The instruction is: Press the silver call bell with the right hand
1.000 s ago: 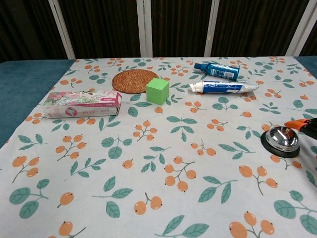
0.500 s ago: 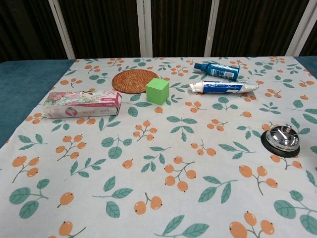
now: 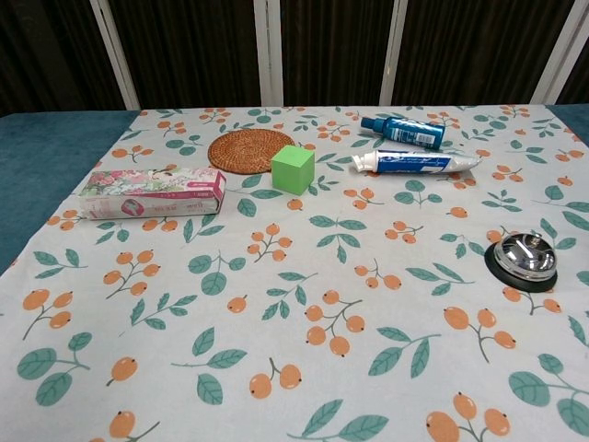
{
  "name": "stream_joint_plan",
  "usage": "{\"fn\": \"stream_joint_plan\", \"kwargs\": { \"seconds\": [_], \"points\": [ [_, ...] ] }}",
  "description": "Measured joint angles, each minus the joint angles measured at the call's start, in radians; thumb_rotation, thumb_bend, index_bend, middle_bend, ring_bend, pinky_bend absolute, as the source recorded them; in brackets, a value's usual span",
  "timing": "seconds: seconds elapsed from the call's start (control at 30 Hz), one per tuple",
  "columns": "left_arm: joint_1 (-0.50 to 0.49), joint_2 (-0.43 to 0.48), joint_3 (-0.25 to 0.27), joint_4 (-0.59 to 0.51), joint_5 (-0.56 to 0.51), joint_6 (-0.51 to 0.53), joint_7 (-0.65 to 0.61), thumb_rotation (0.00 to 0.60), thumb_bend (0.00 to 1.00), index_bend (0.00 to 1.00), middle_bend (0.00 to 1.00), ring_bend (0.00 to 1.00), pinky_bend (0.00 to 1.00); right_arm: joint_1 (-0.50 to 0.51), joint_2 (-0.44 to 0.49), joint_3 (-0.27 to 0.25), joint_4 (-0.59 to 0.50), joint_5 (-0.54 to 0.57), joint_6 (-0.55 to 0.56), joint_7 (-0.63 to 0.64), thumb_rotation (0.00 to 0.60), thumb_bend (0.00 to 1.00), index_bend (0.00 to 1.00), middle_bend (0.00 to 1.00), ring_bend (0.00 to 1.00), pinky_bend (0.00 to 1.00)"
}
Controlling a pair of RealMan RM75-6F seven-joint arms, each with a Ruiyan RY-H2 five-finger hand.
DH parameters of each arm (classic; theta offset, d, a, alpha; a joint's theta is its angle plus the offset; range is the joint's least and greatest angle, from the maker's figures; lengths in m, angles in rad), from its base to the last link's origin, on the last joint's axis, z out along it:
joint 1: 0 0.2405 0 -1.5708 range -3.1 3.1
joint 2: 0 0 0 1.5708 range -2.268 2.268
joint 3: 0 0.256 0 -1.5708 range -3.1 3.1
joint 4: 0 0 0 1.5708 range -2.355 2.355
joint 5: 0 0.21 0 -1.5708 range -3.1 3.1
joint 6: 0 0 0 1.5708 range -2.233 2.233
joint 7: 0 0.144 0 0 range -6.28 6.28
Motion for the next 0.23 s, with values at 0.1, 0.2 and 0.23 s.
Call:
{"fn": "stream_joint_plan", "kwargs": {
  "seconds": [0.1,0.2,0.23],
  "points": [
    [0.0,0.0,-0.001,0.001,-0.001,-0.001,0.0,0.6,0.03,0.0,0.0,0.0,0.0,0.0,-0.007,-0.003,0.004,-0.003,-0.014,0.003,0.6,0.32,0.0,0.0,0.0,0.0],
    [-0.002,0.0,-0.001,0.003,-0.004,-0.005,0.001,0.6,0.03,0.0,0.0,0.0,0.0,-0.001,-0.008,-0.001,0.004,-0.004,-0.02,0.006,0.6,0.32,0.0,0.0,0.0,0.0],
    [-0.002,0.0,-0.001,0.002,-0.005,-0.006,0.002,0.6,0.03,0.0,0.0,0.0,0.0,-0.001,-0.008,0.0,0.004,-0.003,-0.021,0.007,0.6,0.32,0.0,0.0,0.0,0.0]
  ]
}}
